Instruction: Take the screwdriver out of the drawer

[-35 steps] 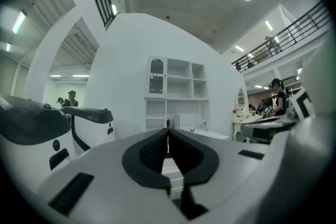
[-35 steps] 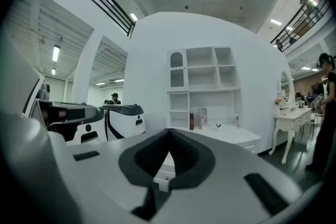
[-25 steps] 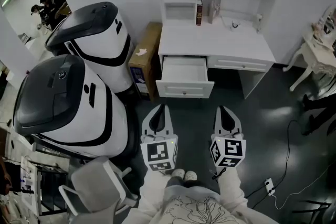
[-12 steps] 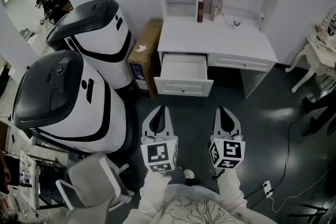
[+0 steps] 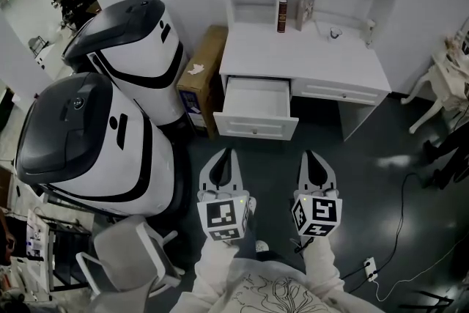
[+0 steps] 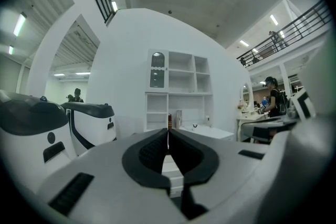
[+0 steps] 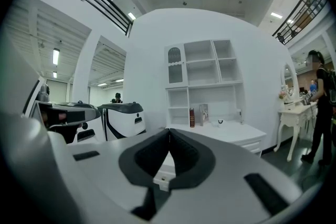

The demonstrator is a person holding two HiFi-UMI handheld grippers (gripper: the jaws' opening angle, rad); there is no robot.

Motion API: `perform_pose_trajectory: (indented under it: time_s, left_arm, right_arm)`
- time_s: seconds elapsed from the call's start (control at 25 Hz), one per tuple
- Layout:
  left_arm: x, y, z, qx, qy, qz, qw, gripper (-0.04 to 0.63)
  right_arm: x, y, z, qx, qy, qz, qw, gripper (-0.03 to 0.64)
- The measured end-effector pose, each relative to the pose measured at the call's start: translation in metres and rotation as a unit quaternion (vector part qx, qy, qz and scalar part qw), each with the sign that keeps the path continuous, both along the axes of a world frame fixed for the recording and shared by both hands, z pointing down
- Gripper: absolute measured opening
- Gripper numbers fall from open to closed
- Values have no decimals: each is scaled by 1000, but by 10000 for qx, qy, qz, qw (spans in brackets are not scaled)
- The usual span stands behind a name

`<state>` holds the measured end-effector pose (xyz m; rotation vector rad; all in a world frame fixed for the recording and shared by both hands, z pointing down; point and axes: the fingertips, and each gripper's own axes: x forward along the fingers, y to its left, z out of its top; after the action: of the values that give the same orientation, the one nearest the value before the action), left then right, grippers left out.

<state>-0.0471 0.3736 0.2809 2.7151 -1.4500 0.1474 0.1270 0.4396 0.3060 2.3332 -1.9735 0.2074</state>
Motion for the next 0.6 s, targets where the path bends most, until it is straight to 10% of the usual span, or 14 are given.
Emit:
perform_pose_trajectory:
  time_s: [0.6]
  left_arm:
    - [34, -125, -2, -5, 35, 133, 9999, 8]
  right_arm:
    - [32, -121, -2, -11, 14, 88, 10000, 3]
